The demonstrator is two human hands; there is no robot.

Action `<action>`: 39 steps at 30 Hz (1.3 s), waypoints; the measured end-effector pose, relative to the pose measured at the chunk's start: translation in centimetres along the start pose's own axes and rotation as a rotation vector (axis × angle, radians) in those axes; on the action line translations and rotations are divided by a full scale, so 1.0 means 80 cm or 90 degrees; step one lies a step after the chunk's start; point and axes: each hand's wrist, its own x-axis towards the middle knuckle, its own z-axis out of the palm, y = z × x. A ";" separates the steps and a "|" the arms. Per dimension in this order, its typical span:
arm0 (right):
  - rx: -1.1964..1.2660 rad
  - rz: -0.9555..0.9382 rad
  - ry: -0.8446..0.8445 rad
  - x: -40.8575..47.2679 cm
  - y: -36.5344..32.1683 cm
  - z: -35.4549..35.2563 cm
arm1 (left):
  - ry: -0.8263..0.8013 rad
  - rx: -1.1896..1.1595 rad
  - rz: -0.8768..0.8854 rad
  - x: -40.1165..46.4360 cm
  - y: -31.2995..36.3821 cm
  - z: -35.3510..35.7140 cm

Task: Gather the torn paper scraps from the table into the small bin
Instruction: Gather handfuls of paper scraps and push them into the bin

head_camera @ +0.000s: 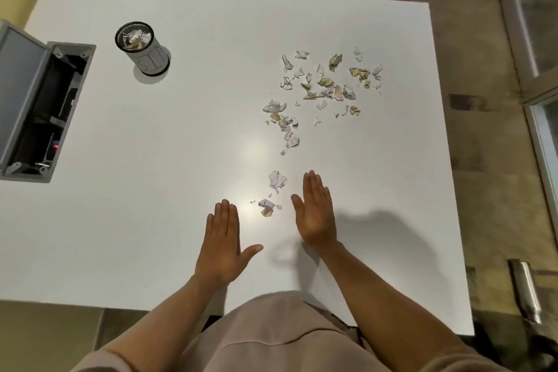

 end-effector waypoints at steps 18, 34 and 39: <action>-0.178 -0.004 -0.100 0.010 0.137 -0.039 | 0.145 -0.018 -0.168 0.159 0.144 0.013; -0.036 0.125 0.073 0.135 0.144 -0.076 | 0.212 -0.072 0.009 0.295 0.070 -0.102; -0.123 0.118 0.008 0.191 0.149 -0.068 | 0.154 -0.023 0.027 0.319 0.031 -0.100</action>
